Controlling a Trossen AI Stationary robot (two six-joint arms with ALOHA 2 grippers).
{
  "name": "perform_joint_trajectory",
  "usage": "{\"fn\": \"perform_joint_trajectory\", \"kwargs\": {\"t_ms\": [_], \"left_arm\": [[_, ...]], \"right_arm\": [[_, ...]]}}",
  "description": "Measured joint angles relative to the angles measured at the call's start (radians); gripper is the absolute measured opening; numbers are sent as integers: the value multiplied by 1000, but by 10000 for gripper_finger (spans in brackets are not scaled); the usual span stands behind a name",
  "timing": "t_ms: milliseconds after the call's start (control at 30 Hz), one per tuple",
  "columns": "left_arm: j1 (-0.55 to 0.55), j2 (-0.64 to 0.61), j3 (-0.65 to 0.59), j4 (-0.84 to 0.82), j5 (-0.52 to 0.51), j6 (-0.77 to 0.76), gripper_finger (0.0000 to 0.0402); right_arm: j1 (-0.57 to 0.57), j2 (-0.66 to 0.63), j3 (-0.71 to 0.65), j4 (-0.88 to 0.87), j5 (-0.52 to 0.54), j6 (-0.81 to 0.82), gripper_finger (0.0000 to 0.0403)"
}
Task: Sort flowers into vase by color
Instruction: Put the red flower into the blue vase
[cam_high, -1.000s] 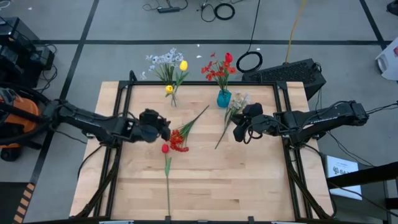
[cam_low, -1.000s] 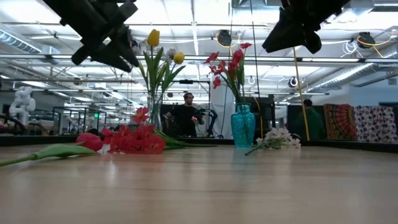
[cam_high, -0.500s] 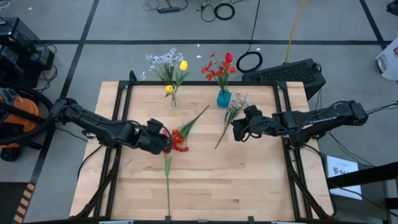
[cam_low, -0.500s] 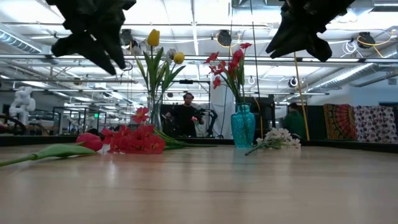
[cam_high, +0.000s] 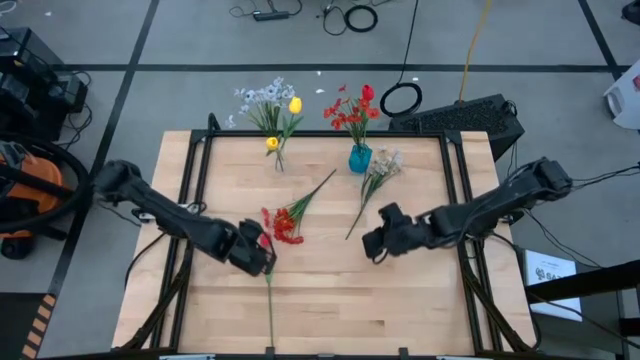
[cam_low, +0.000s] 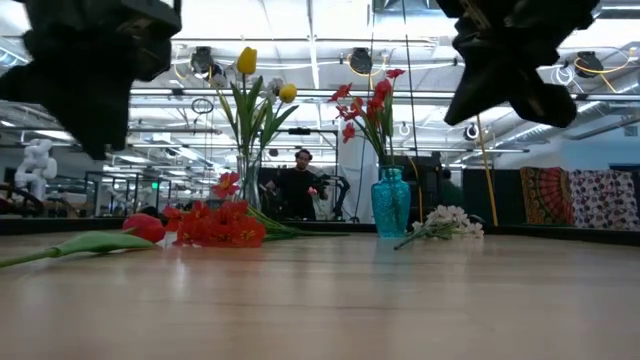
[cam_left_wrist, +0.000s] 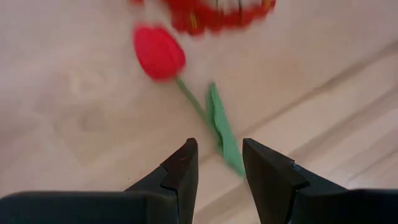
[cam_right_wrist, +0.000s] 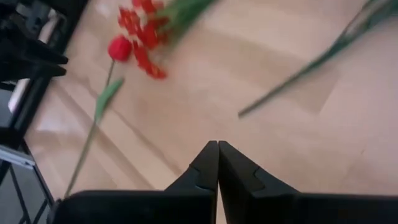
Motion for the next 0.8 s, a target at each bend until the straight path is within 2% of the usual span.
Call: {"fn": "perform_joint_trajectory", "kwargs": {"t_ms": [233, 367, 633, 733, 800], "left_arm": [[-36, 136, 0, 101, 23, -33, 131], [-36, 198, 0, 137, 69, -32, 132], [-35, 285, -1, 221, 98, -31, 131], [-35, 297, -1, 219, 101, -31, 117], [-35, 298, -1, 212, 100, -28, 90]], "right_arm": [[62, 49, 0, 24, 1, 101, 1], [75, 50, 0, 37, 9, 103, 1], [78, 49, 0, 43, 13, 96, 1], [78, 49, 0, 52, 13, 74, 1], [78, 49, -1, 50, 13, 69, 1]]}}
